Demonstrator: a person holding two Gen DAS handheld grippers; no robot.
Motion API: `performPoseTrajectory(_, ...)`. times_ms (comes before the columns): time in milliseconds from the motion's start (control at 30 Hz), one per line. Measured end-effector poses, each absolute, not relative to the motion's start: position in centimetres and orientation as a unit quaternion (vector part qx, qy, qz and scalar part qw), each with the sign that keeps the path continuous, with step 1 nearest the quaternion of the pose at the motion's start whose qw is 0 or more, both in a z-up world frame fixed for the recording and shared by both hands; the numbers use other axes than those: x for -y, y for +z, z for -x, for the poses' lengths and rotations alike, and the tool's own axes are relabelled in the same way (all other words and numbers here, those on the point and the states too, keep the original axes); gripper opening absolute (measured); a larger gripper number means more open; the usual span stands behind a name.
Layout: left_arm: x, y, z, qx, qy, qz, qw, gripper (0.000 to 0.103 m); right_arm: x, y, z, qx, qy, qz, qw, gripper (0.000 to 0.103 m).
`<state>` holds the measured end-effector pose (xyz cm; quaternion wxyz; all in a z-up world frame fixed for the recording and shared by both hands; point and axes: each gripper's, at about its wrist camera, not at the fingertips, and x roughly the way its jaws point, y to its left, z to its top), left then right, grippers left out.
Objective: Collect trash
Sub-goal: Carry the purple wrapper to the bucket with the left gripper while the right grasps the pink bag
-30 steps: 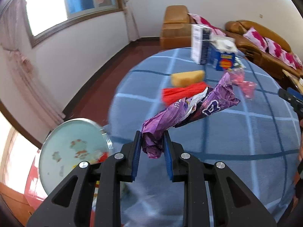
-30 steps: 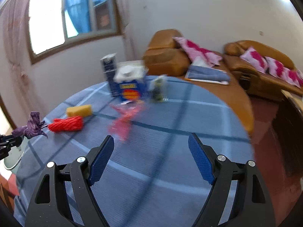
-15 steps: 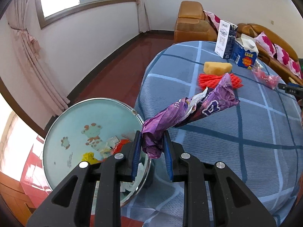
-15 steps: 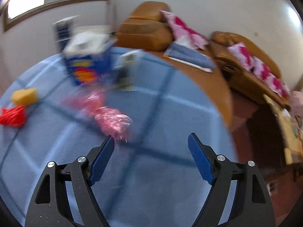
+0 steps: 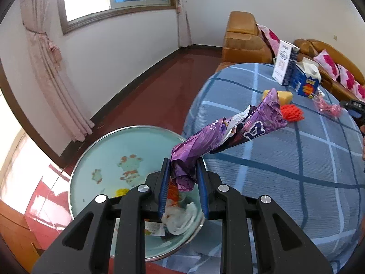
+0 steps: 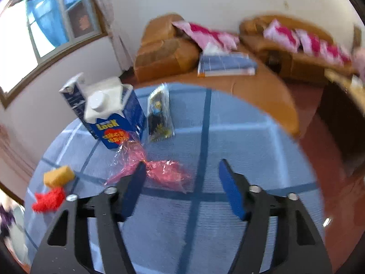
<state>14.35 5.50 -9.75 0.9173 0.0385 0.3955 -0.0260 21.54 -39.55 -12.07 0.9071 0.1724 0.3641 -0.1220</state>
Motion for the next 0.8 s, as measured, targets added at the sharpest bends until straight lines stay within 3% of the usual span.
performPoseTrajectory(33, -5.8, -9.8, -14.4, -0.397, -0.024, -0.037, 0.917, 0.023, 39.6, -12.6, -21.8, -0.371, -0.122, -0.185, 0.902, 0.050)
performPoseTrajectory(100, -6.1, -10.0, -14.5, -0.399, -0.023, -0.034, 0.916, 0.023, 39.9, -13.8, -22.7, -0.386, -0.107, -0.207, 0.893, 0.025)
performPoseTrajectory(200, -6.3, -10.0, -14.5, -0.399, -0.024, -0.032, 0.916, 0.023, 39.7, -13.8, -22.3, -0.383, -0.091, -0.200, 0.897, 0.016)
performPoseTrajectory(567, -6.8, -8.7, -13.5, -0.388, -0.012, -0.044, 0.921, 0.023, 35.6, -8.6, -16.4, -0.301, -0.027, -0.116, 0.946, 0.013)
performPoseTrajectory(800, -8.2, -8.4, -12.1, -0.389, 0.013, -0.057, 0.919, 0.023, 29.0, -8.2, -17.2, -0.308, 0.053, -0.080, 0.947, 0.013)
